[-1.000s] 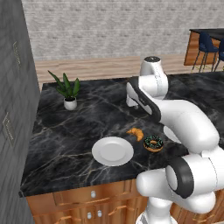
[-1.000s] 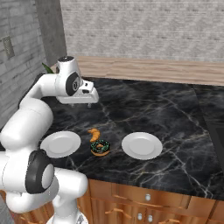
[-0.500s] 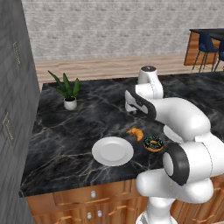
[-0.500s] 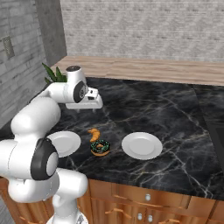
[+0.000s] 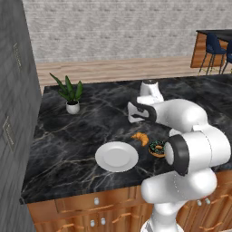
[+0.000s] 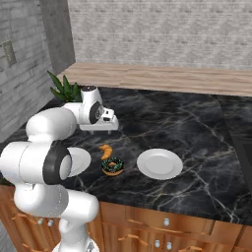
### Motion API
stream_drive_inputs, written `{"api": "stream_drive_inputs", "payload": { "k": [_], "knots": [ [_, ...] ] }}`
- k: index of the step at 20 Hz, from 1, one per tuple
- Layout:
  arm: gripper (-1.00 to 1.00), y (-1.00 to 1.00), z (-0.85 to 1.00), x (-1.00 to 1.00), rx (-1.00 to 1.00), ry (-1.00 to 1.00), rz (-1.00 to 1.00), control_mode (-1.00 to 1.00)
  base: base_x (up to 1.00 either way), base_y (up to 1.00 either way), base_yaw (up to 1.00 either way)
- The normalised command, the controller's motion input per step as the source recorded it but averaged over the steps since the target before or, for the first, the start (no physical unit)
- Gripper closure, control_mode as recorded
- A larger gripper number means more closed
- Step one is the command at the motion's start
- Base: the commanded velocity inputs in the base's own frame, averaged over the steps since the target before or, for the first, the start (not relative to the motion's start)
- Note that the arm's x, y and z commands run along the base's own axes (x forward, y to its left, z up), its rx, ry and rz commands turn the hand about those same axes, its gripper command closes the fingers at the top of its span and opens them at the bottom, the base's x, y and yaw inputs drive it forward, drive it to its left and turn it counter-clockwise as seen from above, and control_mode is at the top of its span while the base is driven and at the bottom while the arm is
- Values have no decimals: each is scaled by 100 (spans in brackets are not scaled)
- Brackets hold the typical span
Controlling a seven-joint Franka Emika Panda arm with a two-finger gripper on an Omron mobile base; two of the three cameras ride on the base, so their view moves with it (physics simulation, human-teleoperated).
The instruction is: Place the pastries on the plates.
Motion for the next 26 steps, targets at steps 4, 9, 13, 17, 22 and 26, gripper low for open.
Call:
{"api": "stream_drive_inputs", "payload": {
  "k": [4,9,13,17,22,26],
  "knots": [
    [-100,-10,-54,5,0,0,0,-100,0,0,0],
    [-100,-1,-59,16,0,0,0,-100,0,0,0],
    [-100,0,-55,12,0,0,0,-100,0,0,0],
    [-100,-4,-41,19,0,0,0,-100,0,0,0],
    [-100,-1,-29,10,0,0,0,-100,0,0,0],
    [-100,-1,-32,14,0,0,0,-100,0,0,0]
  ]
}}
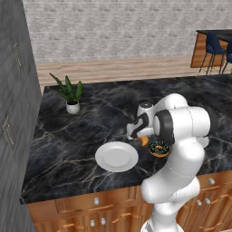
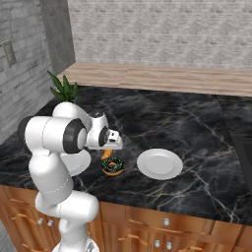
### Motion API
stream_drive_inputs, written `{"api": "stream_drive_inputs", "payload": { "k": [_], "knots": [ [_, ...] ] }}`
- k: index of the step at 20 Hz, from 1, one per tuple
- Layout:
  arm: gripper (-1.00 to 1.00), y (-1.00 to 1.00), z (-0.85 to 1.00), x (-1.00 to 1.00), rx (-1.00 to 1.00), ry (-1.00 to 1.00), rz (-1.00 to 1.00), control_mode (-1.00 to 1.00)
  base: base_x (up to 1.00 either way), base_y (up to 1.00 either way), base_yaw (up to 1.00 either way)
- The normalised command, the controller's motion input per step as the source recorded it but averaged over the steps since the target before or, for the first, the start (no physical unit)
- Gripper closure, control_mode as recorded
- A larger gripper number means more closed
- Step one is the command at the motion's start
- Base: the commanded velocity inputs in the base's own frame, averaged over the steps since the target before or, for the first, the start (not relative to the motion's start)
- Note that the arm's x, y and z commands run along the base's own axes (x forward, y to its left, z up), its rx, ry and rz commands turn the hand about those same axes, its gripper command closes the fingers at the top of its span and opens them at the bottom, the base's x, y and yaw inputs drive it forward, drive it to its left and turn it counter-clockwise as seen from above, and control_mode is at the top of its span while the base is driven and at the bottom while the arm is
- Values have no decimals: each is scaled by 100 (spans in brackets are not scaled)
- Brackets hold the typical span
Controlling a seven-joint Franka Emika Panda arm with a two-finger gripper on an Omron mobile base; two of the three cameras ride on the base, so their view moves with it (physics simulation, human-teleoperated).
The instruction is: Place the pastries on the plates.
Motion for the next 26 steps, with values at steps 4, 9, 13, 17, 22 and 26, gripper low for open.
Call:
{"api": "stream_drive_inputs", "payload": {
  "k": [4,9,13,17,22,26],
  "knots": [
    [-100,-1,-24,13,0,0,0,-100,0,0,0],
    [100,0,-1,0,0,0,0,-100,0,0,0],
    [100,0,0,0,0,0,0,-100,0,0,0],
    [100,0,59,-28,3,-8,-1,-100,0,0,0],
    [100,44,84,-73,1,-12,-3,-100,0,0,0],
    [100,84,30,-64,0,-1,0,-100,0,0,0]
  ]
}}
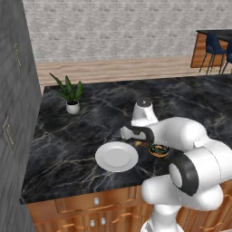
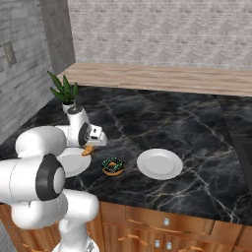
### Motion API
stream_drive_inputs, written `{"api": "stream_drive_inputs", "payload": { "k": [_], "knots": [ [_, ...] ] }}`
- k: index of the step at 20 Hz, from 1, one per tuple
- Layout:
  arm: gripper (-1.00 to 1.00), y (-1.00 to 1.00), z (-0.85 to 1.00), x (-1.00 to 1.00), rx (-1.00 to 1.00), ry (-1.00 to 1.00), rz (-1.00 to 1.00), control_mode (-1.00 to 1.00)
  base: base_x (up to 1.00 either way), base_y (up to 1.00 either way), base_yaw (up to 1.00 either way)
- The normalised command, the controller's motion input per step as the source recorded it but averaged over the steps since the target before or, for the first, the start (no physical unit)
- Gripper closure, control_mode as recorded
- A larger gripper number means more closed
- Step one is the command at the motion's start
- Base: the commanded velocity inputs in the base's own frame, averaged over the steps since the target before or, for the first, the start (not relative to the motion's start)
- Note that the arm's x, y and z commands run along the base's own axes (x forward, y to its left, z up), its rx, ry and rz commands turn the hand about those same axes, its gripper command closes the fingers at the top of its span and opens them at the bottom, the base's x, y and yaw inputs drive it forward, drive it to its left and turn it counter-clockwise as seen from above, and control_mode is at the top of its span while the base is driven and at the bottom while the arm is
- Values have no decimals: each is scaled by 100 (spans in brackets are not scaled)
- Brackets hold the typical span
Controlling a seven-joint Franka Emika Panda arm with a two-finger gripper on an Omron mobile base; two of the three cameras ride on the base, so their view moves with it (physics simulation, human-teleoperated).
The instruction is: Place the pastries on the plates.
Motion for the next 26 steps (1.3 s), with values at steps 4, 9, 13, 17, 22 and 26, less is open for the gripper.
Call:
{"api": "stream_drive_inputs", "payload": {
  "k": [4,9,13,17,22,26],
  "knots": [
    [100,51,23,-61,0,0,0,-100,0,0,0],
    [100,61,1,-15,0,3,0,-100,0,0,0],
    [100,56,-16,9,0,4,0,-100,0,0,0],
    [100,30,-36,7,0,10,0,-100,0,0,0],
    [100,0,-35,0,0,4,0,-100,0,0,0],
    [100,0,-13,0,0,0,0,-100,0,0,0]
  ]
}}
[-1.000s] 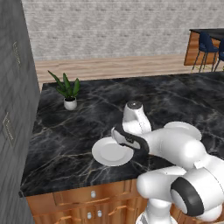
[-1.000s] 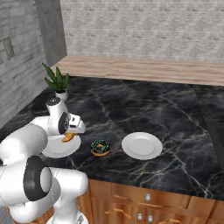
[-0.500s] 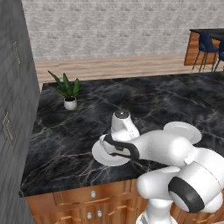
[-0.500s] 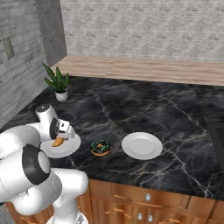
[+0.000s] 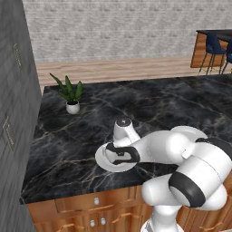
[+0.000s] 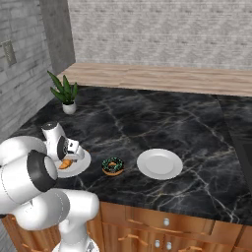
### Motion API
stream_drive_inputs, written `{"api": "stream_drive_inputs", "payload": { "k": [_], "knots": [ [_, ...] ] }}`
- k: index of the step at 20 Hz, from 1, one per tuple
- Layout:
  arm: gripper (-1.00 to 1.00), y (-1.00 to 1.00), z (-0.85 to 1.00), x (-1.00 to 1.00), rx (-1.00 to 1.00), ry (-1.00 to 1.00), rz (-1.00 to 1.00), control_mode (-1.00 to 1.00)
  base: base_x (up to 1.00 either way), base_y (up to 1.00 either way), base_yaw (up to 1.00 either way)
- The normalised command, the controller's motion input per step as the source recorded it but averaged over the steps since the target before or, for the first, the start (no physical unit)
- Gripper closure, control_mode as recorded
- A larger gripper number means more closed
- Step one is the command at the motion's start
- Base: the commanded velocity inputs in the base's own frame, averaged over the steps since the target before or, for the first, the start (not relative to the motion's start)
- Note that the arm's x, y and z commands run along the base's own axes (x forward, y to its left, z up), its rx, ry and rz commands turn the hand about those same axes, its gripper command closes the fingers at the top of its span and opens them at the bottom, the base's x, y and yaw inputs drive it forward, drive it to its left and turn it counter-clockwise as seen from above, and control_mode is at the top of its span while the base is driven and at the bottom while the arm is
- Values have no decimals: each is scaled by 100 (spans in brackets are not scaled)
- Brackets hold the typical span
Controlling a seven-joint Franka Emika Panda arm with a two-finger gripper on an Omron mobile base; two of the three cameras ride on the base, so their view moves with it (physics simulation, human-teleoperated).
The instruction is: Place the pastries on the plates.
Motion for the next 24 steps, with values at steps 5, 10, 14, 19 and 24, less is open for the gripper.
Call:
{"api": "stream_drive_inputs", "payload": {
  "k": [5,10,14,19,24],
  "knots": [
    [-100,1,0,0,0,-1,0,-100,0,0,0],
    [-100,0,0,0,0,-2,0,-100,0,0,0],
    [-100,0,0,0,0,0,0,-100,0,0,0],
    [-100,-1,70,-18,0,-2,0,-100,0,0,0],
    [-100,-34,81,-36,0,0,-8,-100,0,0,0]
  ]
}}
